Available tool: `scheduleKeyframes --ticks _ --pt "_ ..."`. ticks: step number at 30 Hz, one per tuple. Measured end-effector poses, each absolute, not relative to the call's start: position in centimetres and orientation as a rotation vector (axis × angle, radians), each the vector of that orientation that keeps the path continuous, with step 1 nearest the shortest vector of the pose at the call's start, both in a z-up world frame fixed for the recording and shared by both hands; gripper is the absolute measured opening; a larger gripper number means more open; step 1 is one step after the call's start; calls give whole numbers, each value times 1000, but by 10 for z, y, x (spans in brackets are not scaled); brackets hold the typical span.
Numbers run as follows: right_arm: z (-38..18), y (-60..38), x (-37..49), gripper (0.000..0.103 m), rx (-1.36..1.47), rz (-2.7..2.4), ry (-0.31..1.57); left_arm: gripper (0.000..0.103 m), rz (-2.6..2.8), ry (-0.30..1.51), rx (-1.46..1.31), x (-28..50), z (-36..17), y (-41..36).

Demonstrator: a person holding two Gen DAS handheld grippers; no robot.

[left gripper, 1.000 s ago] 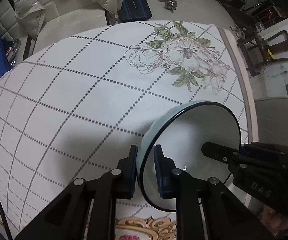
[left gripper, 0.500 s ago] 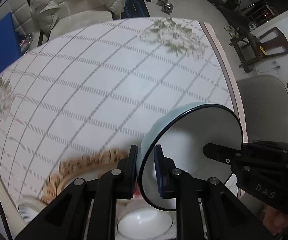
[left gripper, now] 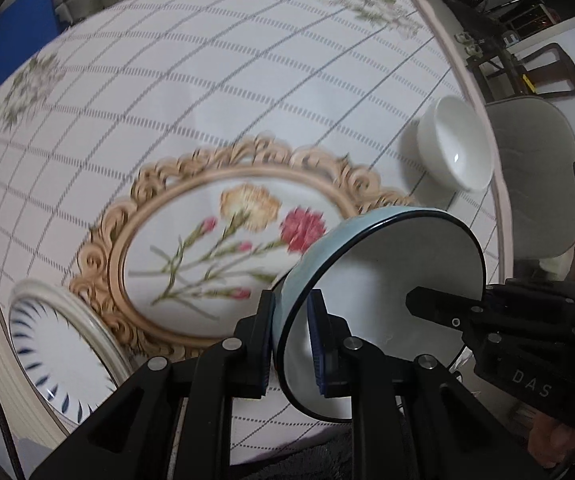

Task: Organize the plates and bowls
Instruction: 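Carry the teal-banded bowl onto the white bowl and lower it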

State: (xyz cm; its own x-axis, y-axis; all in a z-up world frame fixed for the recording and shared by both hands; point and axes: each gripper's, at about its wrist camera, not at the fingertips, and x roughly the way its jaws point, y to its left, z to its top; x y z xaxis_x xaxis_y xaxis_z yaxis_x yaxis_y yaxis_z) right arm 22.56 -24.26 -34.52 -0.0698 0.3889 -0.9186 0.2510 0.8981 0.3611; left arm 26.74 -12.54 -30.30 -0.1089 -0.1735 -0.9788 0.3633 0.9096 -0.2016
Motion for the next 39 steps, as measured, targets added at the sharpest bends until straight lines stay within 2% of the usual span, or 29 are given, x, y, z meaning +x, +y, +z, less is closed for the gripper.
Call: scheduleKeyframes --ticks 18,30,34,39 --pt "-390 -223 219 12 428 87 1764 14 -408 1717 177 249 -355 -120" --pt "-396 -224 226 13 469 34 1824 14 -380 1732 183 249 -360 -126" --pt "-393 -227 226 19 503 43 1844 14 -376 1728 174 248 -356 -121" --pt "-389 -229 226 19 493 47 1851 14 -368 1723 165 249 -352 -118"
